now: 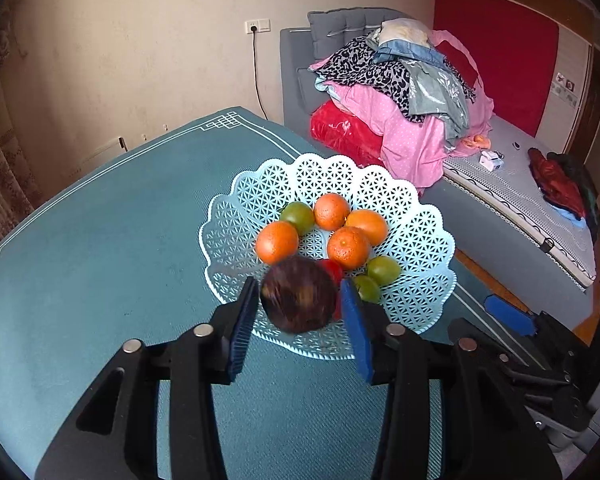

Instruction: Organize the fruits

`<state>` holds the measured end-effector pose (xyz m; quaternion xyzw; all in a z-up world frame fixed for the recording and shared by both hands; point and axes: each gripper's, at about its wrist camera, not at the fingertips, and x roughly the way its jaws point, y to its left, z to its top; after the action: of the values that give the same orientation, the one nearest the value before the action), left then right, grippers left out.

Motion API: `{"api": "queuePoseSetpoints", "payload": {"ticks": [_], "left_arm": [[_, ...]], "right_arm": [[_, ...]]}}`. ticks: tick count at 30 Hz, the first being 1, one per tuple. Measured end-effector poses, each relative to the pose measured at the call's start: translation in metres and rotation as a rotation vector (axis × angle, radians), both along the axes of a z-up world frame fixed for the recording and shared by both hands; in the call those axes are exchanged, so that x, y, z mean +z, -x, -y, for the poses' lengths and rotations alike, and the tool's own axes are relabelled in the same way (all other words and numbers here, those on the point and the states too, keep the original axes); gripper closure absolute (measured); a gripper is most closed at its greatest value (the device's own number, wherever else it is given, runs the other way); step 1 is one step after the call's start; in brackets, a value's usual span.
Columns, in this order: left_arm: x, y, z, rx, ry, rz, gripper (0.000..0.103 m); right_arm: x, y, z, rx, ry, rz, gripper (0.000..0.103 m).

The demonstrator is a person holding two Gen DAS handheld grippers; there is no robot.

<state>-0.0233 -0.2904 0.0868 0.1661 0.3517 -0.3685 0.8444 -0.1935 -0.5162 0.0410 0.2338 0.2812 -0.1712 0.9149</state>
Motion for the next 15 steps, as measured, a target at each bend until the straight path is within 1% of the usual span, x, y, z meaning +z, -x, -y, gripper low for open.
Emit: {"api": "queuePoseSetpoints", "payload": {"ticks": [1,2,4,7,9,11,13,15], "left_arm": [[-0.001,0.000,0.000,0.005,0.000,0.008,0.044],[-0.002,0.000,0.000,0.010,0.000,0.019,0.038],[-0.002,0.000,0.000,0.016,-0.006,0.036,0.034],[-0.002,-0.002,-0.004,0.039,-0.014,0.054,0.023],[-0.002,-0.003,-0.007,0.058,-0.016,0.066,0.019],[-0.002,-0.005,-0.011,0.082,-0.023,0.076,0.011],[-0.002,-0.006,-0.015,0.104,-0.025,0.090,0.009],[-0.002,-0.004,-0.019,0.128,-0.036,0.117,0.008]], "right_arm": [[-0.001,0.000,0.001,-0.002,-0.003,-0.002,0.035],[-0.001,0.000,0.002,-0.003,-0.005,-0.003,0.035],[-0.002,-0.001,0.002,-0.003,-0.007,-0.007,0.035],[-0.002,-0.002,0.002,-0.001,-0.009,-0.009,0.035],[-0.002,-0.002,0.002,0.001,-0.008,-0.010,0.035],[-0.001,-0.003,0.001,0.005,-0.006,-0.012,0.035],[-0.001,-0.003,0.001,0.008,-0.004,-0.014,0.030],[0.000,-0.003,0.000,0.010,0.003,-0.013,0.029]]}}
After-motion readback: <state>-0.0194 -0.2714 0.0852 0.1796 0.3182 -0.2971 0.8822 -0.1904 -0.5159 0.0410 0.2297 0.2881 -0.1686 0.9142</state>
